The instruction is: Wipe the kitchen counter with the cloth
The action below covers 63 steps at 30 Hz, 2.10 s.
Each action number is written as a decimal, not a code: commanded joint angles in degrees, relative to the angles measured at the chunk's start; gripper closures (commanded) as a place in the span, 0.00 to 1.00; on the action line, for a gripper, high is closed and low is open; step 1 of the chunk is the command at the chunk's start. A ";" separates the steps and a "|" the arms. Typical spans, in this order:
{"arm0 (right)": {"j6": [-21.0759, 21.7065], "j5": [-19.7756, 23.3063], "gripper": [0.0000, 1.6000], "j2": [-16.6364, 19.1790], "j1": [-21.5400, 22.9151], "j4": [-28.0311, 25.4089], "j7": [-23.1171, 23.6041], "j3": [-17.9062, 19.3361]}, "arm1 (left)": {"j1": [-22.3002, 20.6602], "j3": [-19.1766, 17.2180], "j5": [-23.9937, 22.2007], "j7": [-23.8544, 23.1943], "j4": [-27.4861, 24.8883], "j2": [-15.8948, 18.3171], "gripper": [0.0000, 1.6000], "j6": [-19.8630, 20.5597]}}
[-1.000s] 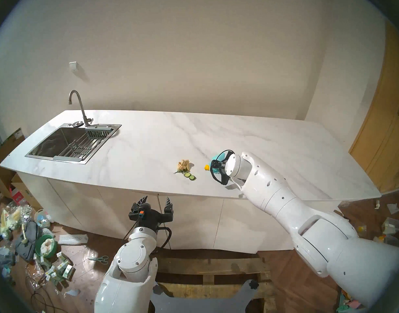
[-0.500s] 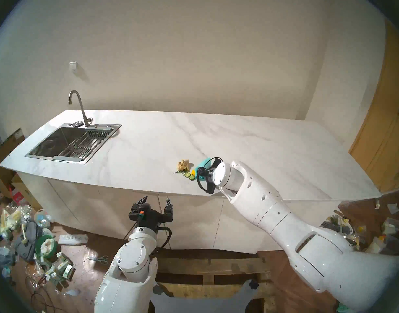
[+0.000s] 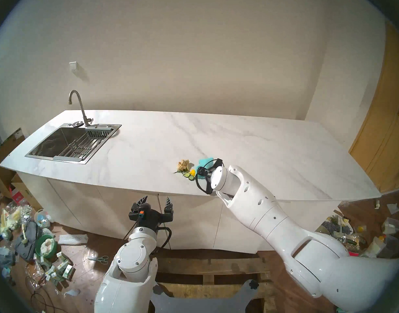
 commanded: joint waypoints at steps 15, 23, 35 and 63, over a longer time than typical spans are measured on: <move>-0.18 5.78 1.00 8.42 -5.34 -7.82 0.50 12.13 | -0.21 0.15 -0.07 -0.14 -1.77 0.04 0.00 -0.31; 0.41 10.77 1.00 7.33 -4.95 -8.67 1.28 17.48 | -0.25 0.16 -0.08 -0.10 -1.69 0.05 0.00 -0.34; -0.36 10.77 1.00 12.14 -2.24 -12.79 2.59 21.60 | -0.38 0.18 -0.08 -0.05 -1.46 0.05 0.00 -0.39; -5.58 9.46 1.00 15.05 -0.32 -1.51 13.27 17.19 | -0.19 0.22 -0.17 -0.05 -1.81 0.15 0.00 -0.29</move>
